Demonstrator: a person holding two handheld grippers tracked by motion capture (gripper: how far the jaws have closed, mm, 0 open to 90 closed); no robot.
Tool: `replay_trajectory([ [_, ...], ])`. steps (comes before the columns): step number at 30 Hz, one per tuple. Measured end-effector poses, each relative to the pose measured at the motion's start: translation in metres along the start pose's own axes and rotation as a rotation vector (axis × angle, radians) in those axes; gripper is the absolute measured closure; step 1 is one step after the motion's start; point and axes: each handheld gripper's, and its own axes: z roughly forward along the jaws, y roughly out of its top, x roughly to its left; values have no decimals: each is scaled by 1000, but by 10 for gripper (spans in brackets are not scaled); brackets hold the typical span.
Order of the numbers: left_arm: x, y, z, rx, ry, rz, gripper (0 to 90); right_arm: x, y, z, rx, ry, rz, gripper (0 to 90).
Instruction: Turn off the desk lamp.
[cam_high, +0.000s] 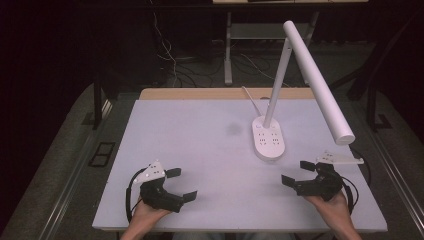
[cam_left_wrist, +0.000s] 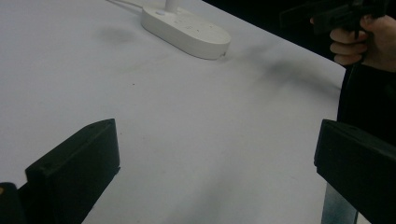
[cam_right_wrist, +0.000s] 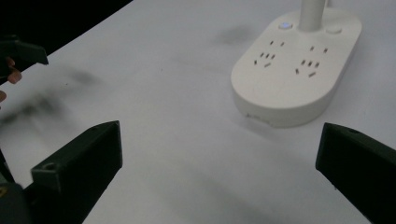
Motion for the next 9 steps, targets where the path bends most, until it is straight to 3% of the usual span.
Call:
replay_trajectory([
  [9, 0, 0, 1, 5, -3, 0, 0, 3, -13, -1, -8, 1, -10, 5],
])
